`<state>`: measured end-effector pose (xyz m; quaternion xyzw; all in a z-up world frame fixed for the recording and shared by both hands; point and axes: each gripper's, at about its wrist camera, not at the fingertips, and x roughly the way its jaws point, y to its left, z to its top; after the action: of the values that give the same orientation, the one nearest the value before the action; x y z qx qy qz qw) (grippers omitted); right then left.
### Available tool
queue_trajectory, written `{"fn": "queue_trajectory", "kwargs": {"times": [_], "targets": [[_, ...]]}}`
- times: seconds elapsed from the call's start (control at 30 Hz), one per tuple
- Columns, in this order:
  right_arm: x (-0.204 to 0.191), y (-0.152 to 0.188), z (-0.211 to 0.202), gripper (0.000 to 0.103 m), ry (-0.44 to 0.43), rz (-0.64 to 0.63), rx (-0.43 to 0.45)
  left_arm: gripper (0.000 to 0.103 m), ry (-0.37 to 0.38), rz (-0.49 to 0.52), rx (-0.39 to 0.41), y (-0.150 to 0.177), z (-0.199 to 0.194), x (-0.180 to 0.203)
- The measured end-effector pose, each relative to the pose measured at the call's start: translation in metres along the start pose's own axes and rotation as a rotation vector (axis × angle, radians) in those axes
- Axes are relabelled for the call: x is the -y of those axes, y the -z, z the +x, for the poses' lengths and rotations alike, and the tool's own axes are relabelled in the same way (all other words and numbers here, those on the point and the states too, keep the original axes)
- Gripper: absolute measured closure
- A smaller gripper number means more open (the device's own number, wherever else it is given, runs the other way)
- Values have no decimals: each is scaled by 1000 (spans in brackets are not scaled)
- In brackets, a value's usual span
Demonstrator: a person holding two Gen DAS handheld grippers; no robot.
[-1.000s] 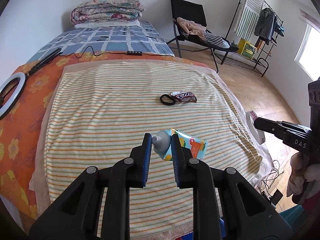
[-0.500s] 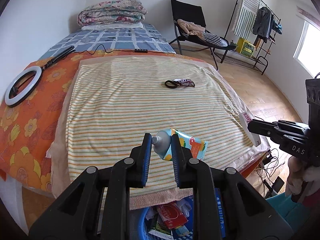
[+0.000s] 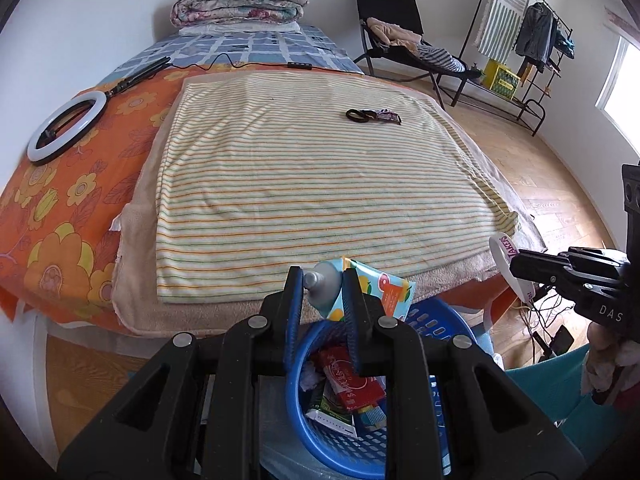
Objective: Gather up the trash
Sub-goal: 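Carry the tube with the left tool while the right tool carries the white band to the basket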
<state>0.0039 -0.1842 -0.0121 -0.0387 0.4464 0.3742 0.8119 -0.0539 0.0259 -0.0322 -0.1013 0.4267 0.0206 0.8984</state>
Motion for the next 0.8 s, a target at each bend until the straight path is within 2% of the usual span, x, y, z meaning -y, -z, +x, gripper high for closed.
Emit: {"fn": "queue_trajectory", "kwargs": {"times": [0.43,0.8], "targets": [[-21,46,22,101,-14,-52,-101,85,-9,45,-99,44,26,7],[-22,71,49,101,-21,-48,-198,85,-19,114,-175,66,49,23]]}}
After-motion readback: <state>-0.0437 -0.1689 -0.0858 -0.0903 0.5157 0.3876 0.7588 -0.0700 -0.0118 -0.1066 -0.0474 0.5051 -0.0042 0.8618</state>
